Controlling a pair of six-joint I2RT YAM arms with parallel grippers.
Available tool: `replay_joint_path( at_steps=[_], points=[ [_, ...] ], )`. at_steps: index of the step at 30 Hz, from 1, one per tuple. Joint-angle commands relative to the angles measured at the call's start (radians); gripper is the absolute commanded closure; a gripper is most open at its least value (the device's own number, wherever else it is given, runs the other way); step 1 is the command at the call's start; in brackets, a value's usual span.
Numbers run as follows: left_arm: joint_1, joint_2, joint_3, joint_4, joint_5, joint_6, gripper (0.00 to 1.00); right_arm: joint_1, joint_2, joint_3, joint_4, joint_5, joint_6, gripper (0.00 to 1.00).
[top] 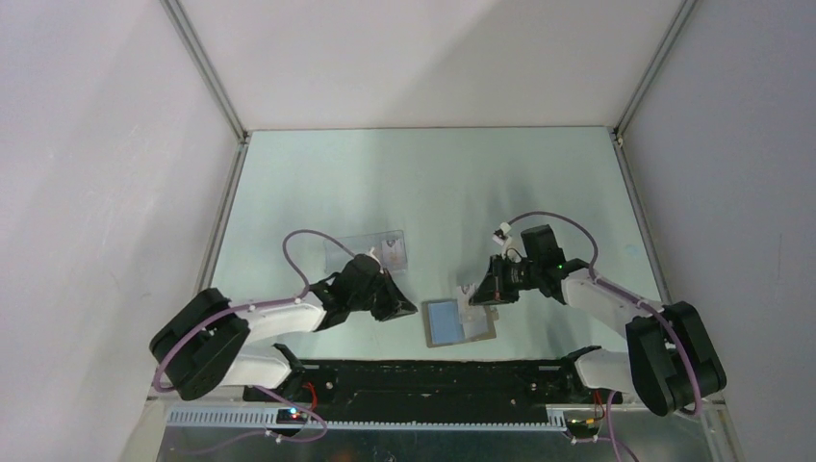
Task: Put the credit cards into the card holder
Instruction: Insert the credit card into the card holder.
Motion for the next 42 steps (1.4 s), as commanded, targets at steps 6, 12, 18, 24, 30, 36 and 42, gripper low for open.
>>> replay_joint_path(
  at_steps=[6, 12, 18, 24, 30, 36, 42],
  points=[
    [-0.015, 0.098, 0.039, 0.023, -0.037, -0.009, 0.97, 0.052, 0.055, -0.024, 0.17, 0.118, 0.021, 1.0],
    [-0.024, 0.135, 0.063, 0.024, -0.029, 0.002, 1.0, 0.051, 0.079, -0.06, 0.24, 0.135, 0.043, 1.0],
    [-0.033, 0.159, 0.077, 0.024, -0.025, 0.002, 1.0, 0.045, 0.123, -0.079, 0.32, 0.102, 0.068, 1.0],
    [-0.041, 0.184, 0.088, 0.023, -0.024, 0.003, 1.0, 0.041, 0.131, -0.095, 0.339, 0.085, 0.084, 1.0],
    [-0.05, 0.212, 0.101, 0.024, -0.019, 0.002, 1.0, 0.037, 0.104, -0.103, 0.328, 0.075, 0.093, 1.0],
    [-0.054, 0.219, 0.102, 0.024, -0.024, 0.0, 1.0, 0.024, 0.05, -0.103, 0.292, 0.074, 0.091, 1.0],
    [-0.055, 0.217, 0.101, 0.023, -0.026, -0.001, 1.0, 0.019, 0.027, -0.103, 0.274, 0.086, 0.086, 1.0]
  ],
)
